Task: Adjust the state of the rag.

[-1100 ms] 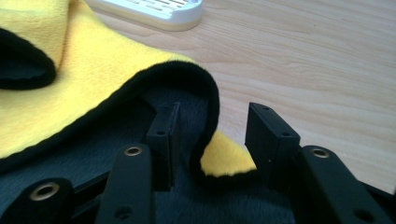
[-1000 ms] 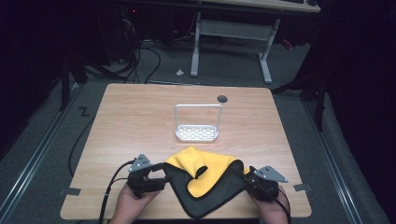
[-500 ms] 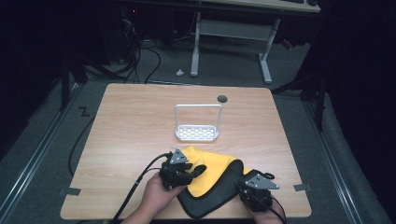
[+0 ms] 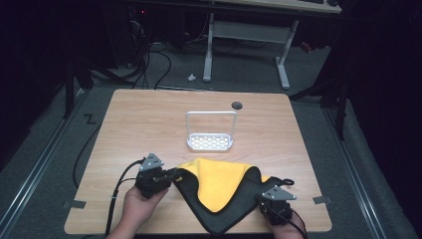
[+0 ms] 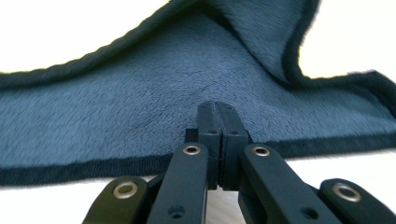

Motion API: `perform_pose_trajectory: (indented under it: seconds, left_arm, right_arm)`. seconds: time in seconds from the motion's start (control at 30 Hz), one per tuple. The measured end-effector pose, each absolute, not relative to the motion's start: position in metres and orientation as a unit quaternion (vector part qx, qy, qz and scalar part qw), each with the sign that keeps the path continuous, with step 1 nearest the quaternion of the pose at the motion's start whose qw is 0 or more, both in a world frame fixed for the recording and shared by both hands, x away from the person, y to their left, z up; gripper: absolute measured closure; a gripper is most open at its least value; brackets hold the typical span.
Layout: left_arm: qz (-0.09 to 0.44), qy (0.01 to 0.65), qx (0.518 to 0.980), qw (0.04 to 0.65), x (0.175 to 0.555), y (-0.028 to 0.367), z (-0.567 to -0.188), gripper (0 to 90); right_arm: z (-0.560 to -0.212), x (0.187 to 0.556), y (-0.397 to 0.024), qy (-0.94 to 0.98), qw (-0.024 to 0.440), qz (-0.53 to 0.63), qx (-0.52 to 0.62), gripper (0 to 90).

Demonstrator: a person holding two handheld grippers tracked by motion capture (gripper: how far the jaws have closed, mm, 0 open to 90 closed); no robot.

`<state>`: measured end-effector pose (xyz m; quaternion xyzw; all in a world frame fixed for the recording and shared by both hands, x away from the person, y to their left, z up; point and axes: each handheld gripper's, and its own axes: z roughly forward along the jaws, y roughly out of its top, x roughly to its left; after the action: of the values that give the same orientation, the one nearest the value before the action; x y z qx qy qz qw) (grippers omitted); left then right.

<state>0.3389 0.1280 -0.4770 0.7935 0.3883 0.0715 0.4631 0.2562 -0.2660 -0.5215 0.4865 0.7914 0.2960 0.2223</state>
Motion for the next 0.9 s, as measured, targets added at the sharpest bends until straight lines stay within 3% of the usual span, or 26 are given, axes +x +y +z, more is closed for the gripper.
perform_pose_trajectory:
  seconds: [0.37,0.67,0.9]
  left_arm:
    - [0.017,0.416,0.789,0.452,0.333,0.157,-0.513,78.7]
    - [0.025,0.408,0.806,0.427,0.332,0.149,-0.523,75.7]
    - [0.054,0.399,0.809,0.427,0.33,0.143,-0.519,52.5]
  right_arm:
    - [-0.522,0.269,-0.295,0.768,0.251,0.278,0.52,90.0]
    - [-0.523,0.283,-0.319,0.733,0.278,0.267,0.56,90.0]
    - [-0.516,0.268,-0.308,0.733,0.269,0.297,0.55,84.3]
